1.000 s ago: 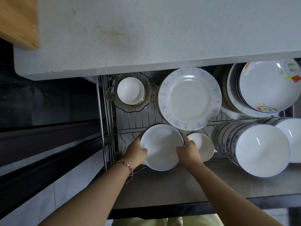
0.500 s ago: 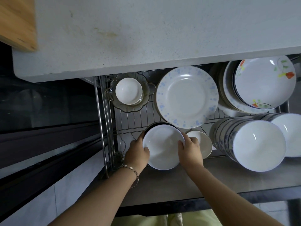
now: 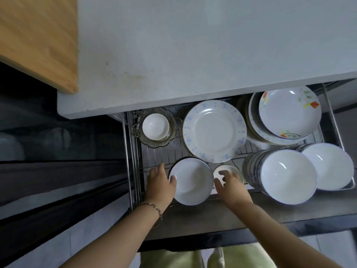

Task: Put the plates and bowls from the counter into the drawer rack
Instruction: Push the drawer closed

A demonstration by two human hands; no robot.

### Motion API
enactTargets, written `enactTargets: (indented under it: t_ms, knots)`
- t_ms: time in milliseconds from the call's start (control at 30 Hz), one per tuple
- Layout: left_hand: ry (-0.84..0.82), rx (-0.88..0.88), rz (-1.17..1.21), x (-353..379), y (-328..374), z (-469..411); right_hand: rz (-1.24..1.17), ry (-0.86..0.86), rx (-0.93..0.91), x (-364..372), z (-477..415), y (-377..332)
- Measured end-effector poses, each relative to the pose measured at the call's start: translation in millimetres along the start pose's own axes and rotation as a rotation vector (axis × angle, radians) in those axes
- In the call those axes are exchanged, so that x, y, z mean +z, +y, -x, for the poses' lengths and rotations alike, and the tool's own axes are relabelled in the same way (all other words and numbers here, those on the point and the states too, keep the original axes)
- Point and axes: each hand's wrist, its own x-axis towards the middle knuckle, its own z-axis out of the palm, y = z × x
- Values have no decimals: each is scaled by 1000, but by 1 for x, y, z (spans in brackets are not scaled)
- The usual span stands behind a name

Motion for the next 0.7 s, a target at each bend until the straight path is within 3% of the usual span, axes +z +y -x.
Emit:
enactTargets:
  t_ms: [100, 333, 567, 700]
  knots:
    - [22, 18, 97, -10, 20, 21, 48, -44, -55, -32, 25, 16]
    - [-179, -90, 502, 30, 81, 112, -42, 33, -72, -112, 69, 104]
    - [-430, -401, 840, 98, 112, 177, -430, -18, 260, -151, 88, 193]
    - [-364, -600, 966, 121, 108, 179, -616, -77, 381, -143, 84, 216]
